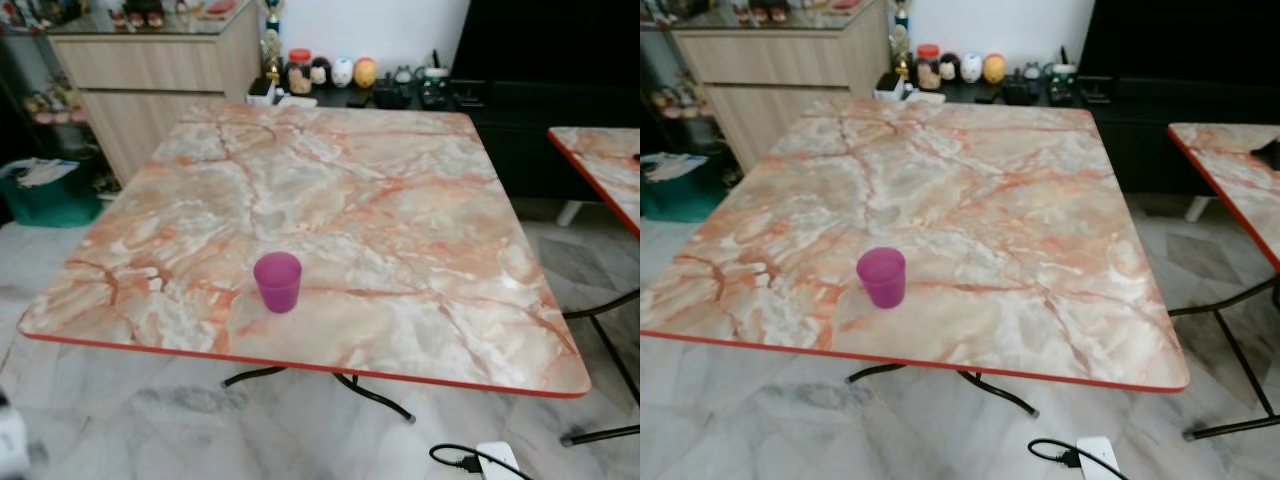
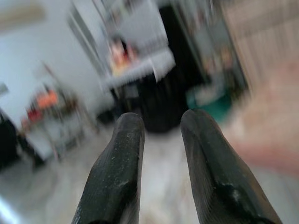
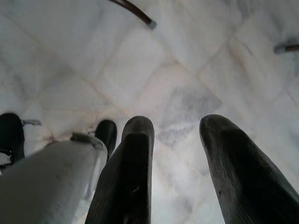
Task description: Setting the table
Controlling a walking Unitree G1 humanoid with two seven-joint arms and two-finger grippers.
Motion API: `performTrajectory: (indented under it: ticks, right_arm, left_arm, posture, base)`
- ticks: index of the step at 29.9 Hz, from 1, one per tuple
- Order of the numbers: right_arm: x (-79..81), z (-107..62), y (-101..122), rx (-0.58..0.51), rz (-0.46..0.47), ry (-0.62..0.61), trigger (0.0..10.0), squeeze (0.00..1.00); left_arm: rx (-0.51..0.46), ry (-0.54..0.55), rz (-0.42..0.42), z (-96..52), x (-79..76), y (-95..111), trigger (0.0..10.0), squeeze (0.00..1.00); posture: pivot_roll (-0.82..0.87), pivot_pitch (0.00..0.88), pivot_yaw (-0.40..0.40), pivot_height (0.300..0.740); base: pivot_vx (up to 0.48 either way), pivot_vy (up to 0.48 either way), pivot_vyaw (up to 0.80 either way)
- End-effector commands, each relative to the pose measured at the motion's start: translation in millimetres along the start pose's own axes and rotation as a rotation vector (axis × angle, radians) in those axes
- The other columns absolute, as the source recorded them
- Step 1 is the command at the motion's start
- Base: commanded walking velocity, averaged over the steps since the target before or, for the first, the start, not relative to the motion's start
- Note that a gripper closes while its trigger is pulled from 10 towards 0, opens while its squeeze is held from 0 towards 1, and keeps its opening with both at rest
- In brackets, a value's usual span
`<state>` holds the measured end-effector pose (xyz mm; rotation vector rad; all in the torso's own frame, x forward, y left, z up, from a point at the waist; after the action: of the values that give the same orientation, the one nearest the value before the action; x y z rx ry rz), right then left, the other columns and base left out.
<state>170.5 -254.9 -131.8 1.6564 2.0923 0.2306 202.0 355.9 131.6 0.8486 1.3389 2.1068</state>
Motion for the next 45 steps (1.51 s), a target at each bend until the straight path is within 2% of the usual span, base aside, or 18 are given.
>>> performTrajectory:
  ticks: [1,3,5,6,7,9,10,11,13,15,19,22,31,32,36,37,38,45]
  right_arm:
    - [-4.3,-1.0,-5.7,0.012,0.011,-0.008,10.0,0.0]
    - [-4.3,-1.1,-6.0,0.011,0.016,-0.01,10.0,0.0]
    - [-0.6,-0.9,-7.2,0.013,0.017,-0.007,10.0,0.0]
    - [3.5,-0.6,-7.6,0.015,0.019,-0.005,10.0,0.0]
    - [3.5,-0.6,-7.6,0.015,0.019,-0.005,10.0,0.0]
    - [10.1,0.3,-4.4,0.013,0.019,0.0,10.0,0.0]
    - [10.1,0.3,-4.4,0.013,0.019,0.0,10.0,0.0]
    - [13.2,0.9,-1.3,0.01,0.02,0.002,10.0,0.0]
    - [13.8,1.1,-0.7,0.01,0.02,0.003,10.0,0.0]
    - [16.5,1.9,4.3,0.003,0.031,0.001,10.0,0.0]
    - [18.7,2.3,7.2,0.001,0.036,-0.001,10.0,0.0]
    - [16.8,1.9,3.6,0.007,0.038,-0.006,10.0,0.0]
    - [13.7,1.2,-1.5,0.02,0.052,-0.017,10.0,0.0]
    - [13.6,1.2,-2.1,0.023,0.05,-0.017,10.0,0.0]
    - [13.4,1.2,-2.0,0.024,0.049,-0.017,10.0,0.0]
    - [13.4,1.2,-1.9,0.024,0.049,-0.017,10.0,0.0]
    - [13.4,1.2,-1.8,0.024,0.049,-0.017,10.0,0.0]
    - [13.1,1.3,-2.0,0.027,0.055,-0.02,10.0,0.0]
  left_arm:
    - [-0.002,-0.055,-0.03,6.5,-13.8,7.2,10.0,0.0]
    - [-0.035,-0.118,-0.084,14.8,-30.8,21.4,10.0,0.0]
    - [-0.042,-0.276,-0.153,16.0,-67.6,41.4,10.0,0.0]
    - [-0.012,-0.48,-0.234,8.5,-109.4,53.6,10.0,0.0]
    - [-0.012,-0.48,-0.234,8.5,-109.4,53.6,10.0,0.0]
    - [0.016,-0.706,-0.303,-7.6,-157.5,68.1,10.0,0.0]
    - [0.016,-0.706,-0.303,-7.6,-157.5,68.1,10.0,0.0]
    - [0.022,-0.774,-0.326,-13.2,-173.0,73.8,10.0,0.0]
    - [0.022,-0.786,-0.328,-13.9,-175.5,75.0,10.0,0.0]
    - [0.076,-0.811,-0.44,-13.1,-192.6,81.7,10.0,0.0]
    - [0.136,-0.884,-0.503,-16.2,-209.8,88.1,10.0,0.0]
    - [0.162,-0.952,-0.49,-22.9,-219.8,89.4,10.0,0.0]
    - [0.219,-0.941,-0.532,-28.5,-231.9,88.1,10.0,0.0]
    - [0.239,-0.944,-0.569,-26.8,-237.0,93.0,10.0,0.0]
    - [0.301,-0.897,-0.557,-16.8,-243.6,90.0,10.0,0.0]
    - [0.319,-0.885,-0.563,-14.6,-245.4,88.3,10.0,0.2]
    - [0.334,-0.881,-0.569,-13.6,-247.0,87.0,10.0,1.0]
    - [0.433,-0.871,-0.531,-8.1,-257.9,79.2,10.0,1.0]
  posture:
    - [0.05,0.0,0.003,0.732]
    - [0.05,0.0,0.006,0.732]
    - [0.04,0.0,0.007,0.732]
    - [0.05,0.0,0.004,0.732]
    - [0.05,0.0,0.004,0.732]
    - [0.04,0.0,0.004,0.732]
    - [0.04,0.0,0.004,0.732]
    - [0.04,0.0,0.007,0.732]
    - [0.04,0.0,0.007,0.732]
    - [0.02,0.0,0.015,0.732]
    - [0.02,0.0,0.019,0.732]
    - [0.02,0.0,0.021,0.732]
    - [0.01,0.0,0.02,0.732]
    - [0.02,0.0,0.019,0.732]
    - [0.01,0.0,0.022,0.732]
    - [0.01,0.0,0.022,0.732]
    - [0.01,0.0,0.024,0.732]
    - [0.0,0.0,0.029,0.732]
  base:
    - [0.0,0.0,0.0]
    - [0.0,0.0,0.0]
    - [0.0,0.0,0.0]
    - [0.0,0.0,0.0]
    - [0.0,0.0,0.0]
    - [0.0,0.0,0.0]
    - [0.0,0.0,0.0]
    - [0.0,0.0,0.0]
    - [0.0,0.0,0.0]
    - [0.0,0.0,0.0]
    - [0.0,0.0,0.0]
    - [0.0,0.0,0.0]
    - [0.0,0.0,0.0]
    - [0.0,0.0,0.0]
    - [0.0,0.0,0.0]
    - [0.0,0.0,0.0]
    - [0.0,0.0,0.0]
    - [0.0,0.0,0.0]
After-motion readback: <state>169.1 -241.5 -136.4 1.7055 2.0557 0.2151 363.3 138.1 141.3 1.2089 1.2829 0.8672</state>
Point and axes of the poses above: a point about 5 cm out from each wrist's last joint towards the gripper, its own z axis pointing out of the wrist towards the gripper, its own y axis along the axis of the wrist's last joint, x = y × z, the point moved 5 cm from there along z, pointing out of the wrist towards the gripper, and after that the axes turned 10 degrees about -z, right-handed, at the moved point
